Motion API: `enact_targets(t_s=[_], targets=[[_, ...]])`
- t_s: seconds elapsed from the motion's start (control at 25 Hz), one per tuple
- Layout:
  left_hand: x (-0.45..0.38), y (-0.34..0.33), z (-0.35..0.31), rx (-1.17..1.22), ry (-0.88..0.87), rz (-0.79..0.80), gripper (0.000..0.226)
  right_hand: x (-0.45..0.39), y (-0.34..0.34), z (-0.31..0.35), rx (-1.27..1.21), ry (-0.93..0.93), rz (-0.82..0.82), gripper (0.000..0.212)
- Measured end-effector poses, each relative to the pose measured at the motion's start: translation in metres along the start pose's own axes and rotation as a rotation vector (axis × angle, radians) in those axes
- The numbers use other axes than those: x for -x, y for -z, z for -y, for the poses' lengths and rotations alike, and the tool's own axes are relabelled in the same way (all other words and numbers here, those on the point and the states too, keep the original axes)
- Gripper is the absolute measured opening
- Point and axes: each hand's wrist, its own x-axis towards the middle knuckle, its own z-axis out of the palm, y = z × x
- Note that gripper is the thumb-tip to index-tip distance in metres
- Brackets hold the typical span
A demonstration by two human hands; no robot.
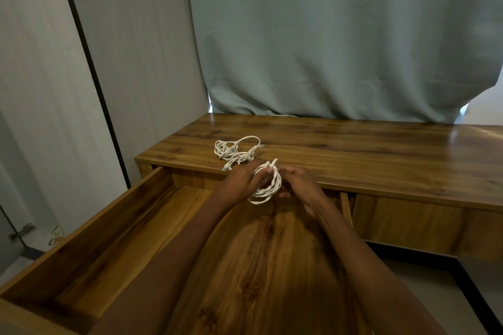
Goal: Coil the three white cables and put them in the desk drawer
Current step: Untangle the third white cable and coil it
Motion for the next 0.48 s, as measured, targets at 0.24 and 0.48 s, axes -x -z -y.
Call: enact_targets(t_s=[0.24, 0.48], targets=[[0.0, 0.001, 0.0, 0.16, 0.148, 0.072, 0.032, -0.006, 0.0, -0.003, -0.211, -0.063, 0.07, 0.026], [-0.005, 0.001, -0.004, 0.202, 0.167, -0.035, 0.036, 0.004, -0.011, 0.001, -0.421, 0.059, 0.223, 0.043]])
